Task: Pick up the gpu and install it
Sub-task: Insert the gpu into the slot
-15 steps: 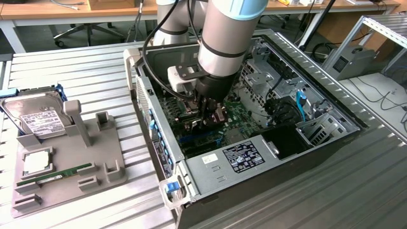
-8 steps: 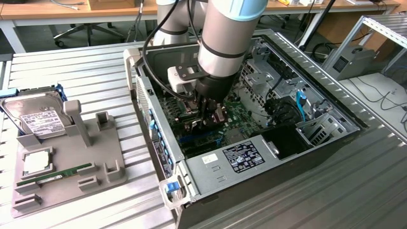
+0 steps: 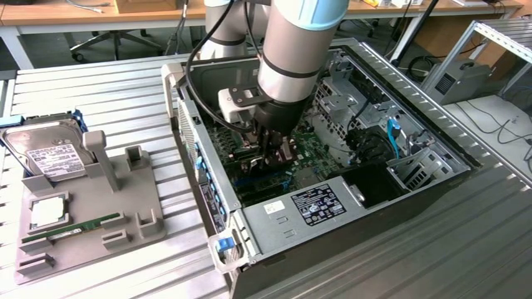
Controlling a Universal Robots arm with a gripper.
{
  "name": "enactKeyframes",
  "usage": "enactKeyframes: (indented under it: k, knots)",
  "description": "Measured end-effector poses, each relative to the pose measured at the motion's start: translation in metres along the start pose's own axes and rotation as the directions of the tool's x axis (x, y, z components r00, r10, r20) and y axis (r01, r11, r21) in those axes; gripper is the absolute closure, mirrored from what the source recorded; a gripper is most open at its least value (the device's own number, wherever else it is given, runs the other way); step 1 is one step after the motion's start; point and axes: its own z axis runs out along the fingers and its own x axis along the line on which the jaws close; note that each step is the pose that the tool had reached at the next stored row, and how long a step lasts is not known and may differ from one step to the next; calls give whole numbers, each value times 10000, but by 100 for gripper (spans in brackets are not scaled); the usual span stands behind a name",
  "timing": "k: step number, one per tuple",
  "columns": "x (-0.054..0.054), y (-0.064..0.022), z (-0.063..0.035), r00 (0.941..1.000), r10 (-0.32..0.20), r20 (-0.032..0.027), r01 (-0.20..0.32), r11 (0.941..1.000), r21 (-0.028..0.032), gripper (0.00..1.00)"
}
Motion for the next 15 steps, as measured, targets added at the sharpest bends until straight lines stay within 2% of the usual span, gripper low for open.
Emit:
enactKeyframes:
  k: [15]
  knots:
    - [0,1,9,10000,15,0,-15,10000,1,73]
